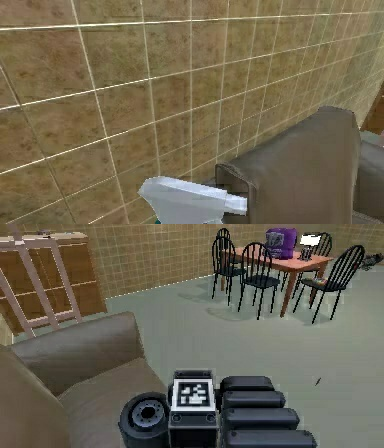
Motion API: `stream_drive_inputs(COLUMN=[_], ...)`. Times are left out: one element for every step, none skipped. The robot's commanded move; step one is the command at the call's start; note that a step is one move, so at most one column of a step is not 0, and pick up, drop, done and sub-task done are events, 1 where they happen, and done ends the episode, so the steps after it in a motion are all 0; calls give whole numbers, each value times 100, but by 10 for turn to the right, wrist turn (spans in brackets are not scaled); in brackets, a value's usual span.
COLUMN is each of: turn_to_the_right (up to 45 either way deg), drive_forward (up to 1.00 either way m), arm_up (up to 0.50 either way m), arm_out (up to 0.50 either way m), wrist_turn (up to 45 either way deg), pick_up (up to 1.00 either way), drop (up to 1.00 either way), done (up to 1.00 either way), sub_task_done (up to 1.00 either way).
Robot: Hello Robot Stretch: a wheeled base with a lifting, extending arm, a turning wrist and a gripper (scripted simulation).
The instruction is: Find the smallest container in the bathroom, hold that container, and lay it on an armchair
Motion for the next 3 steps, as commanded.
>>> stream_drive_inputs(turn_to_the_right=[-120,0,0], drive_forward=[0,0,0], arm_up=[0,0,0], arm_out=[0,48,0], wrist_turn=[0,0,450], pick_up=[0,0,0], drop=[0,0,0], done=[0,0,0], sub_task_done=[0,0,0])
